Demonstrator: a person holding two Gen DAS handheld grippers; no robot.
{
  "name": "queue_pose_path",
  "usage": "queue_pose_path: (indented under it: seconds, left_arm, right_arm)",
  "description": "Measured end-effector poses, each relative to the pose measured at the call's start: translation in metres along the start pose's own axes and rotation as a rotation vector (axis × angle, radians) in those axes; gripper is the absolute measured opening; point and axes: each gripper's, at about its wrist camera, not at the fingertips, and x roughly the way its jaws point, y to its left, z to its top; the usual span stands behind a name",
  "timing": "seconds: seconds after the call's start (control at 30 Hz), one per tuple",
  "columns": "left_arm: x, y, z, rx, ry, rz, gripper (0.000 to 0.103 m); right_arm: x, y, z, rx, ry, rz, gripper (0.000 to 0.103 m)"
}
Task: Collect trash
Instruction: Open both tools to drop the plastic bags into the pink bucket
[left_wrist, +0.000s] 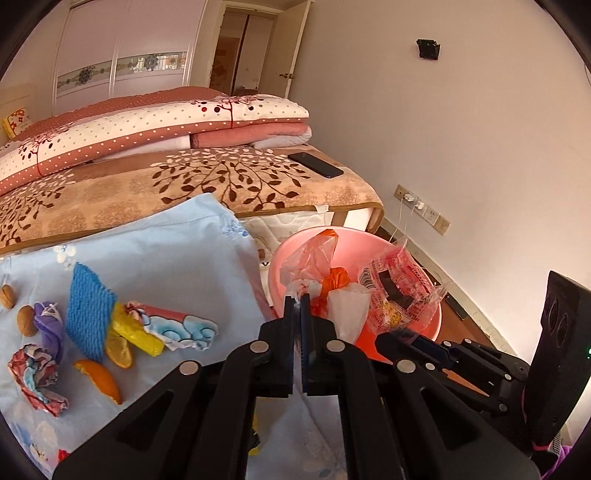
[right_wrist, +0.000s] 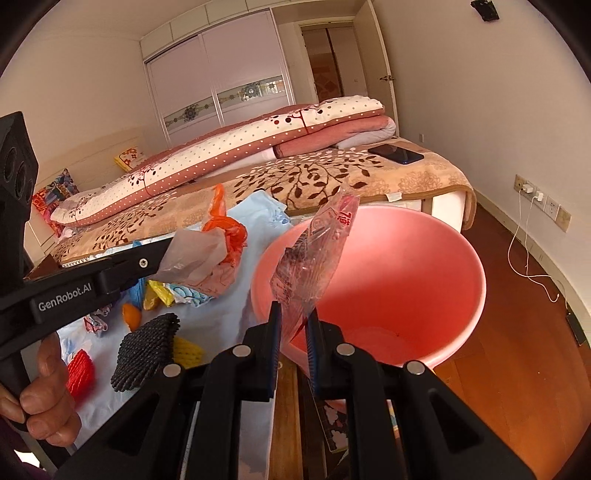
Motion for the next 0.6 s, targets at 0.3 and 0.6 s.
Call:
queue_pose_path:
  seconds: [0.3, 0.6]
  left_arm:
    - [0.038, -0.018, 0.002, 0.007, 0.034, -0.021, 0.002]
    - [0.053, -0.023, 0.005, -0.007, 0.066, -0.037, 0.036]
  right_arm:
    - [0.006, -0.021, 0.001, 0.045, 0.013, -0.061, 0.013]
    - [0.013, -0.035, -0.002, 0.068, 0.029, -0.086, 0.020]
